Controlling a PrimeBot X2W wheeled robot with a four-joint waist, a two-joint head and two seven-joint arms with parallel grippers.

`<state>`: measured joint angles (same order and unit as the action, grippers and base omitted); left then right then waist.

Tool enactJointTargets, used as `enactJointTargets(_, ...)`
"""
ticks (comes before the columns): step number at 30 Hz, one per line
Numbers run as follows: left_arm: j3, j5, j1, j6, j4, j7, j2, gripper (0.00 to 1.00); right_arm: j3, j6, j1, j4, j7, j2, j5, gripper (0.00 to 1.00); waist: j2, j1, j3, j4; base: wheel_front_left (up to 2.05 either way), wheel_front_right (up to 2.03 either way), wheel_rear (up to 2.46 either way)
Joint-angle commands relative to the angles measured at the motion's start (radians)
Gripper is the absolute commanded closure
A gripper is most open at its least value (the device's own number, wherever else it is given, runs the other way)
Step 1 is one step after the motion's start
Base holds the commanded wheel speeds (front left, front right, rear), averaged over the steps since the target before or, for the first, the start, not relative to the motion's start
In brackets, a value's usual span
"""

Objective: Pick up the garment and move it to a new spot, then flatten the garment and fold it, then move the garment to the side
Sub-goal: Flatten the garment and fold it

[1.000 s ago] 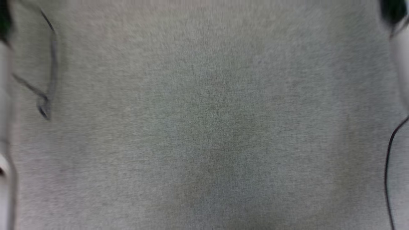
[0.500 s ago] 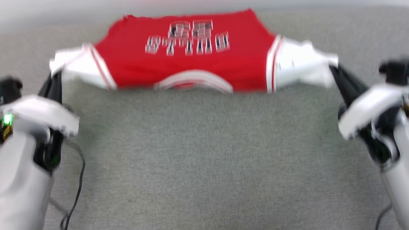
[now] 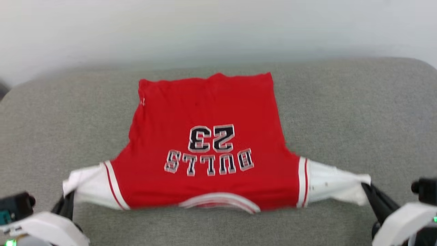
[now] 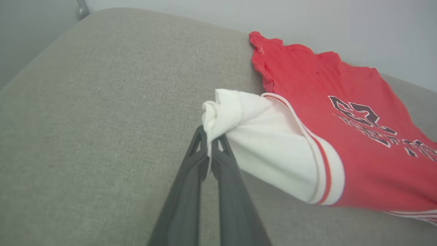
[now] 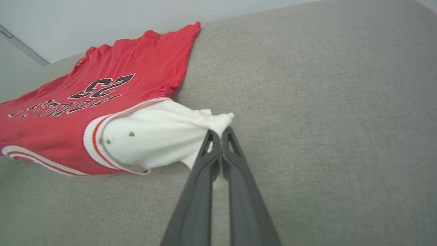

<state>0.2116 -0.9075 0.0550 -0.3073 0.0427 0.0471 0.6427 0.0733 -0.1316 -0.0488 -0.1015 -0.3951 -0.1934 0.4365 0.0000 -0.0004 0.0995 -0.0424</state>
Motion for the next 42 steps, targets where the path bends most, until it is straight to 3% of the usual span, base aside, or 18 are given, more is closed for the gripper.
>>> enactJointTargets(1,-0.008,-0.007,0.067,-0.033,0.051,0.017,0.011,1.0,0.032,0.002,-0.066,-0.049,-0.037,0.032,-0.017,1.0,0.0,0.0004,-0.025,0.014,0.0,0.0,0.0)
enactJointTargets(7,0.026,-0.004,0.213,-0.095,0.133,0.069,0.026,1.0,0.074,0.002,-0.236,-0.123,-0.138,0.109,-0.037,1.0,0.0,0.0004,-0.055,0.031,0.0,0.0,0.0)
enactJointTargets(13,0.097,0.015,0.176,-0.065,0.056,0.061,-0.025,1.0,0.042,0.001,-0.24,-0.006,-0.082,0.124,-0.086,0.99,0.0,0.0004,-0.045,0.038,0.0,0.0,0.0)
enactJointTargets(15,0.117,0.02,0.15,-0.042,0.023,0.049,-0.049,1.0,0.022,0.001,-0.216,0.056,-0.054,0.122,-0.092,0.53,0.0,0.0004,-0.04,0.042,0.0,0.0,0.0)
enactJointTargets(16,0.124,0.03,0.137,-0.033,0.009,0.04,-0.052,1.0,0.01,0.001,-0.199,0.08,-0.038,0.122,-0.084,0.0,0.0,0.0004,-0.035,0.044,0.0,0.0,0.0)
enactJointTargets(24,0.149,0.062,0.069,0.007,-0.019,-0.016,-0.084,1.0,-0.022,0.001,-0.055,0.15,0.069,0.058,-0.052,0.0,0.0,0.0004,-0.003,0.081,0.0,0.0,0.0)
enactJointTargets(30,0.169,0.102,0.013,0.013,0.035,-0.04,-0.095,1.0,0.026,0.001,0.206,0.21,0.098,-0.002,-0.055,0.0,0.0,0.0004,0.059,0.136,0.0,0.0,0.0)
enactJointTargets(36,0.197,0.146,-0.064,0.024,0.104,-0.054,-0.111,1.0,0.024,0.001,0.551,0.418,0.007,-0.052,-0.045,0.0,0.0,0.0004,0.164,0.213,0.0,0.0,0.0)
enactJointTargets(42,0.219,0.168,-0.147,0.044,0.133,-0.08,-0.147,1.0,0.019,0.001,0.852,0.659,-0.176,-0.11,-0.063,0.0,0.0,0.0004,0.281,0.305,0.0,0.0,0.0)
